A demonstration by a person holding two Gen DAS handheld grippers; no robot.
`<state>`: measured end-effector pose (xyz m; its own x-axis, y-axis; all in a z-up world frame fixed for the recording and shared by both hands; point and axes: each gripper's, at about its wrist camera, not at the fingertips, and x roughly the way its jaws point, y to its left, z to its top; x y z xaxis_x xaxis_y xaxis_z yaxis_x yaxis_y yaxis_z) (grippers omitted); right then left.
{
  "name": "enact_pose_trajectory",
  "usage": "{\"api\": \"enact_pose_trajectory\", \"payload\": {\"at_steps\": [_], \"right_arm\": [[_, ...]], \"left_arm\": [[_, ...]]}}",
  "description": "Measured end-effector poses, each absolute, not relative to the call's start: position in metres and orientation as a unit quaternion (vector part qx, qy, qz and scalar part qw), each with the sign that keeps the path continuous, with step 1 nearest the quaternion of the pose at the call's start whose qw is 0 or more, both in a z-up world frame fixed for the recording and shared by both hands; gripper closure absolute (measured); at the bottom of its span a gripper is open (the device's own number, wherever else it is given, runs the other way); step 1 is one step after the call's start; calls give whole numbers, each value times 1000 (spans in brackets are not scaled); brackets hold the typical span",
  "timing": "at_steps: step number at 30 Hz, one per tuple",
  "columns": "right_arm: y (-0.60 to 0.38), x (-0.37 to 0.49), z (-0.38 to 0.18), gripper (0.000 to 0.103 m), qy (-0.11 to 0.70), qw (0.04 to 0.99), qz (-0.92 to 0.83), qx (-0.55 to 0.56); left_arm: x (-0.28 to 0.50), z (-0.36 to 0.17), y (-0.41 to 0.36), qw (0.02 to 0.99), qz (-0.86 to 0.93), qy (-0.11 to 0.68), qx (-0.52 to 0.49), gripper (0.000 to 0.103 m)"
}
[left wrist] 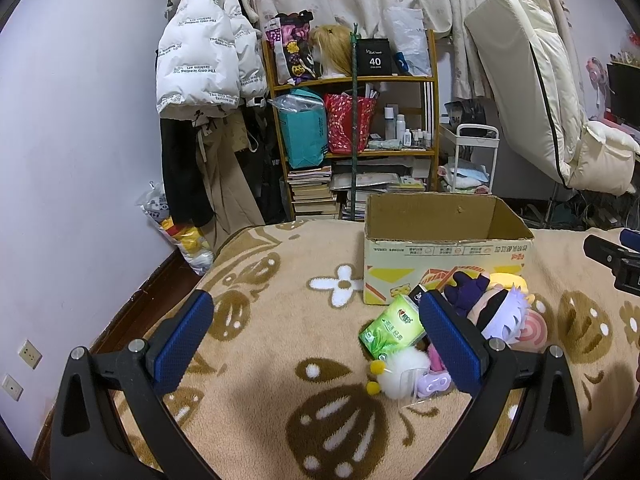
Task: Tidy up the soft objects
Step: 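Grasp the white fluffy chick with left tool while right tool grasps the white-haired doll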
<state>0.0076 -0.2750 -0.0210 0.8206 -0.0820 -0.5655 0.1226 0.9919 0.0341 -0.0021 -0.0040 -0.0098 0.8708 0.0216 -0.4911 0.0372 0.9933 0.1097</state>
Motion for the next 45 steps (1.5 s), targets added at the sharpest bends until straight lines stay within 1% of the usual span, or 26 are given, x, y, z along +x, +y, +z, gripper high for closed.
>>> {"api": "enact_pose_trajectory", "payload": {"at_steps": [8, 13, 19, 23, 28, 45], "right_arm": [[-276, 8, -20, 0, 296, 953, -52, 35], [-272, 13, -17, 0, 294, 955, -37, 26], [-267, 28, -12, 0, 296, 955, -3, 30], [-266, 42, -14, 0, 310, 949, 11, 48], [-264, 60, -22, 0, 329, 942, 30, 59], [-230, 83, -57, 0, 386, 919, 81, 11]], "left_arm": [[-1, -15, -6, 962, -15, 265, 56, 2], [15, -12, -5, 960, -7, 276, 51, 2], [42, -17, 2, 948, -25, 317, 13, 2], [53, -24, -2, 942, -35, 335, 14, 2], [66, -42, -13, 928, -43, 370, 30, 2], [90, -102, -42, 874, -73, 477, 57, 2]]}}
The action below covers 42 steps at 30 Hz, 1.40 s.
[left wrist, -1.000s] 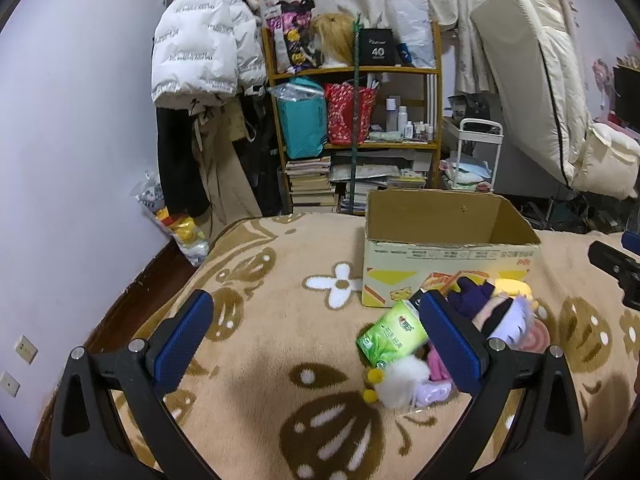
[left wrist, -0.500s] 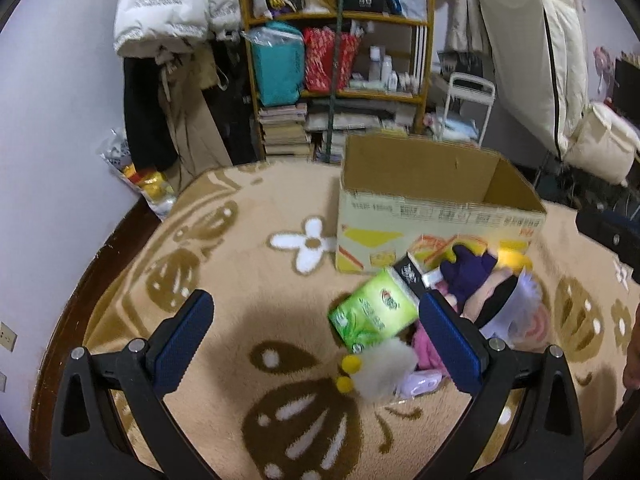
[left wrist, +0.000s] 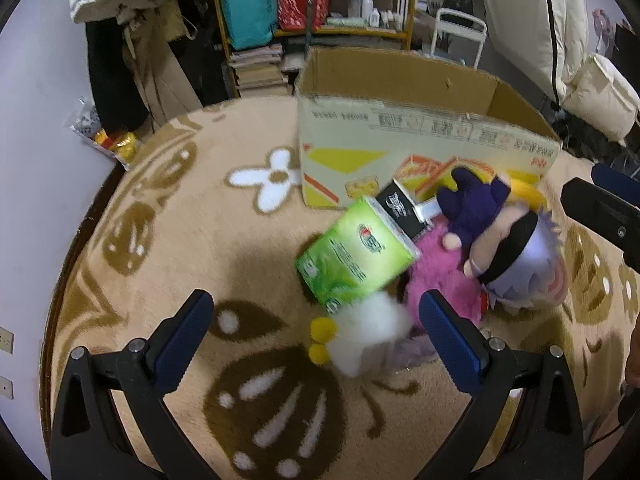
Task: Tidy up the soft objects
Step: 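Grasp the white fluffy chick with left tool while right tool grasps the white-haired doll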
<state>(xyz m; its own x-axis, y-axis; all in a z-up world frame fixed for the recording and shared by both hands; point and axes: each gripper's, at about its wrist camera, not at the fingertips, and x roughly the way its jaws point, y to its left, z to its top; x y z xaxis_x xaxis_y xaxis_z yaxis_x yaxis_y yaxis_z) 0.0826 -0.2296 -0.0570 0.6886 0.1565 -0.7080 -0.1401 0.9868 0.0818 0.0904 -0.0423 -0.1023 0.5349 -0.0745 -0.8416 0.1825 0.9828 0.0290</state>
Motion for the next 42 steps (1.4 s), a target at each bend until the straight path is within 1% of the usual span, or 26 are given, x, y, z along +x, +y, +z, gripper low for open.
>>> {"api": "enact_pose_trajectory", "payload": {"at_steps": [13, 15, 16, 17, 21, 23, 31, 33, 34, 35, 36, 37, 38, 39, 42], "right_arm": [[-216, 89, -84, 1, 437, 893, 112, -5], [-213, 89, -89, 6, 446, 887, 118, -11], [-211, 90, -91, 11, 451, 885, 119, -15], [-209, 92, -94, 13, 454, 882, 120, -19], [-204, 95, -102, 14, 467, 875, 126, -23], [-204, 97, -105, 14, 472, 872, 125, -25], [-201, 102, -113, 14, 485, 866, 120, -28], [-199, 102, -114, 17, 483, 867, 115, -38], [-197, 101, -115, 22, 483, 867, 114, -43], [-196, 101, -116, 24, 484, 866, 116, -45], [-195, 101, -116, 25, 487, 864, 118, -45], [-195, 102, -117, 25, 488, 864, 118, -45], [-195, 102, -117, 25, 488, 864, 118, -47], [-194, 102, -118, 25, 488, 864, 117, -49], [-193, 101, -119, 29, 489, 862, 117, -54]], "left_arm": [[100, -130, -52, 843, -88, 529, 50, 2], [101, -134, -52, 839, -91, 535, 44, 2], [103, -135, -51, 837, -92, 538, 39, 2], [104, -137, -50, 835, -93, 541, 34, 2], [111, -143, -47, 828, -88, 553, 17, 2], [116, -147, -44, 825, -87, 558, 11, 6], [130, -159, -37, 808, -92, 581, -33, 14], [133, -161, -35, 808, -90, 581, -37, 17], [135, -162, -33, 808, -91, 580, -37, 19], [135, -162, -33, 809, -93, 580, -38, 25], [133, -162, -34, 808, -99, 580, -39, 28], [133, -162, -35, 804, -111, 583, -43, 37], [133, -163, -37, 799, -120, 587, -46, 42], [130, -163, -39, 798, -121, 588, -45, 44], [130, -163, -44, 797, -128, 589, -41, 57]]}}
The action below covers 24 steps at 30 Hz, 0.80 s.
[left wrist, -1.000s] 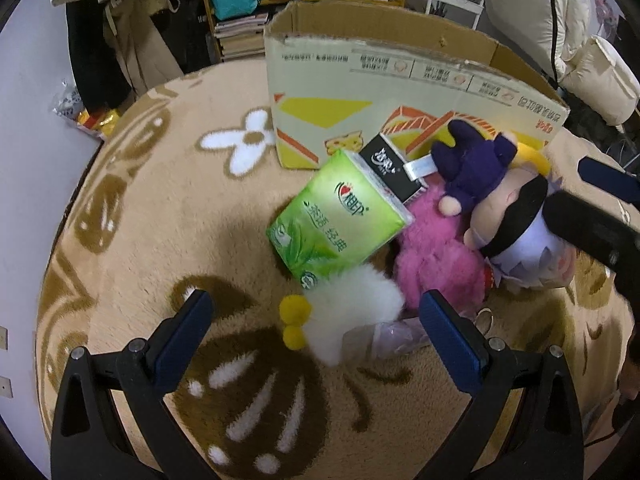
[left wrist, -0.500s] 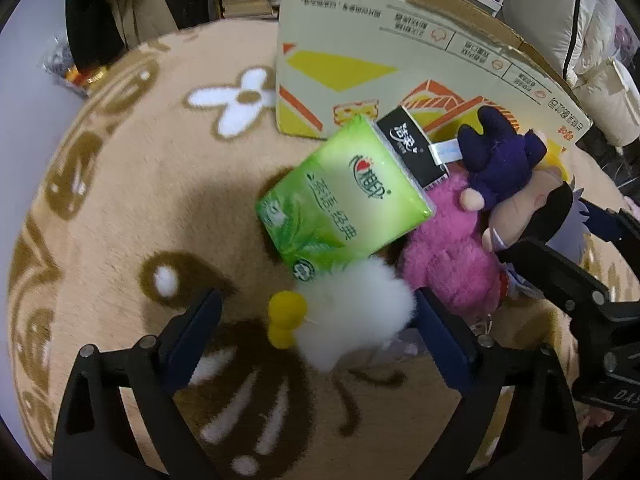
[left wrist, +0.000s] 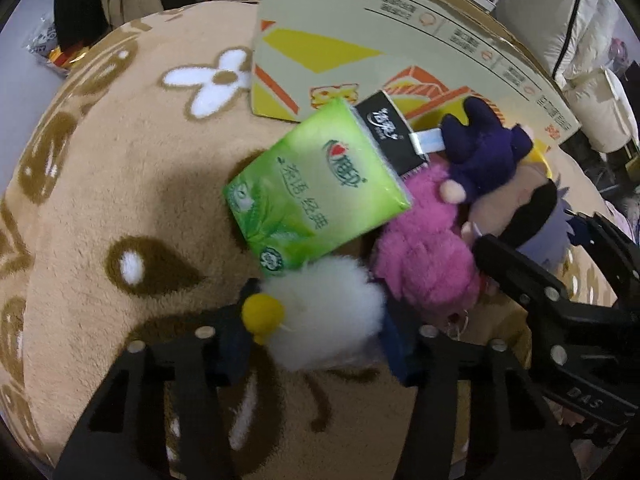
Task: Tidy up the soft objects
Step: 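Grasp the white fluffy chick with left tool while right tool grasps the white-haired doll, then lift the chick with left tool while right tool lifts the doll into the box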
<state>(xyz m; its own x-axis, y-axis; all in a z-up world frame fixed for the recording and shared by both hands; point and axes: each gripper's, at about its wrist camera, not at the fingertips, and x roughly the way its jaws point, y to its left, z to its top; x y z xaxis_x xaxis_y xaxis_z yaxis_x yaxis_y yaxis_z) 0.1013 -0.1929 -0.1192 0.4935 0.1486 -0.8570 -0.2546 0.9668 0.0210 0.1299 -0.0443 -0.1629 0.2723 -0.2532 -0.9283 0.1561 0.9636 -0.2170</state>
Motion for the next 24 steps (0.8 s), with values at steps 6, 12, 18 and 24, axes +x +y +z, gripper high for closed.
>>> {"api": "enact_pose_trajectory", "payload": {"at_steps": [6, 12, 18, 24], "right_arm": [[-189, 99, -119, 37, 483, 864, 127, -60], [-197, 98, -112, 37, 483, 865, 135, -25], [-203, 95, -103, 37, 470, 874, 125, -12], [-209, 89, -96, 37, 468, 876, 118, 1]], "left_arm": [[136, -160, -43, 800, -126, 583, -62, 68], [129, -151, -41, 815, -107, 568, -42, 69], [124, -133, -40, 836, -89, 541, -21, 69], [96, -123, -38, 851, -73, 519, -10, 69]]}}
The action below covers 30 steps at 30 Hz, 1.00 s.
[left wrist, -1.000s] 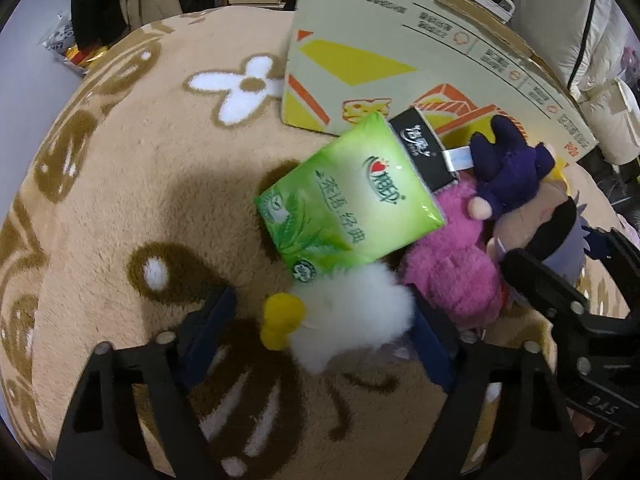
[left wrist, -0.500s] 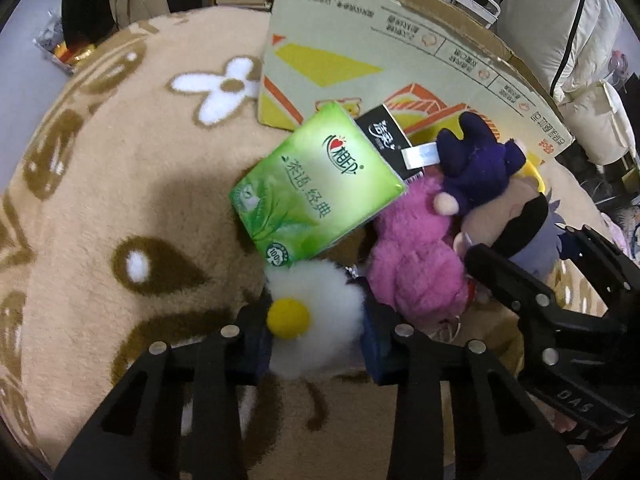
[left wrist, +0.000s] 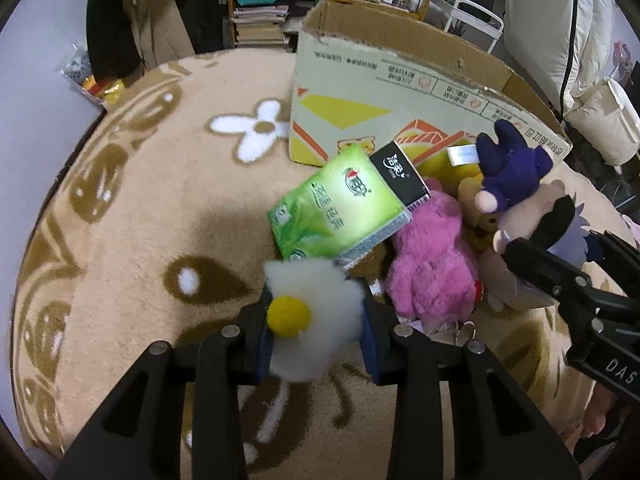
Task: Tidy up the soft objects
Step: 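Lift the chick with left tool while right tool lifts the doll into the box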
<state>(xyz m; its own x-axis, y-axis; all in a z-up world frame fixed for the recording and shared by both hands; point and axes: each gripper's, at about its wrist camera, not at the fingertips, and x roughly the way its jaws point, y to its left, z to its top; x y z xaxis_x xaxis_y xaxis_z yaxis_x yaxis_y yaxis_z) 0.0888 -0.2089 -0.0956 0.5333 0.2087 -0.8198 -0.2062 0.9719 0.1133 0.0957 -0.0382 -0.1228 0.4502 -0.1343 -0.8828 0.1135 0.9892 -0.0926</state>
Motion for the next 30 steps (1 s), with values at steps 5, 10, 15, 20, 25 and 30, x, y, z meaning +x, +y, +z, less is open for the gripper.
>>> {"api": "enact_pose_trajectory", "payload": {"at_steps": [5, 10, 15, 20, 25, 30], "right_arm": [[-215, 81, -85, 37, 456, 884, 102, 10], [-227, 73, -75, 37, 445, 891, 84, 27], [-237, 61, -53, 37, 398, 915, 61, 24], [-241, 50, -33, 37, 359, 930, 63, 38], [-244, 40, -15, 37, 320, 944, 59, 46], [-242, 33, 6, 37, 272, 960, 54, 36]], "left_arm": [[83, -109, -35, 873, -55, 485, 4, 69], [64, -82, -33, 905, -36, 424, 17, 69], [46, -61, -36, 927, -33, 372, 33, 69], [30, -43, -38, 943, -34, 328, 43, 69], [22, -31, -40, 954, -27, 295, 52, 69], [20, -16, -43, 961, -33, 269, 52, 69]]}}
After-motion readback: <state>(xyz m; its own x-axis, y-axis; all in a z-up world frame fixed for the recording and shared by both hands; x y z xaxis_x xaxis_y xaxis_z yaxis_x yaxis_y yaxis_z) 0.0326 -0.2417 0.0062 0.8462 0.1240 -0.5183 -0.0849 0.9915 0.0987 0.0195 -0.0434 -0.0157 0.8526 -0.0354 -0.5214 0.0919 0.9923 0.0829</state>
